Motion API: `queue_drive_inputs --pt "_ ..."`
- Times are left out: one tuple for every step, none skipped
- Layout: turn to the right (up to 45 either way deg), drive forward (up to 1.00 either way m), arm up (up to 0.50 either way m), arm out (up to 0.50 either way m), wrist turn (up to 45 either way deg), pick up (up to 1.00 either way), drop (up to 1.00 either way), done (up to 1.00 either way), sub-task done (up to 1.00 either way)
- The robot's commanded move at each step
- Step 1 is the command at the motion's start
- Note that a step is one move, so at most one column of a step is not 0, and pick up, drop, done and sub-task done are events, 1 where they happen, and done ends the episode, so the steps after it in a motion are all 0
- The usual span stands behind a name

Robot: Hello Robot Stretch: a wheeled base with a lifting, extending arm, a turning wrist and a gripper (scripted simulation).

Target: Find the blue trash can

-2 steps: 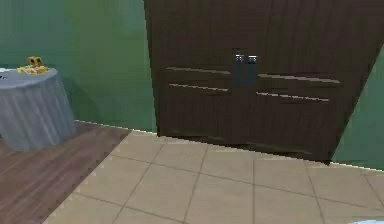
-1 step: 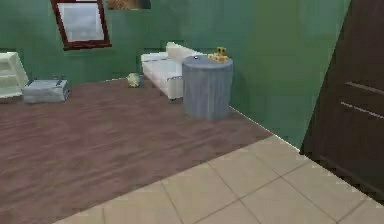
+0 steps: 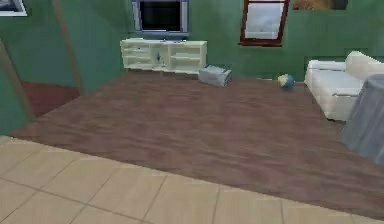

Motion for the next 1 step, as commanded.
queue_drive_inputs --pt "-33.0 0.00 0.00 0.00 0.0 0.00 0.00 0.00 0.00"
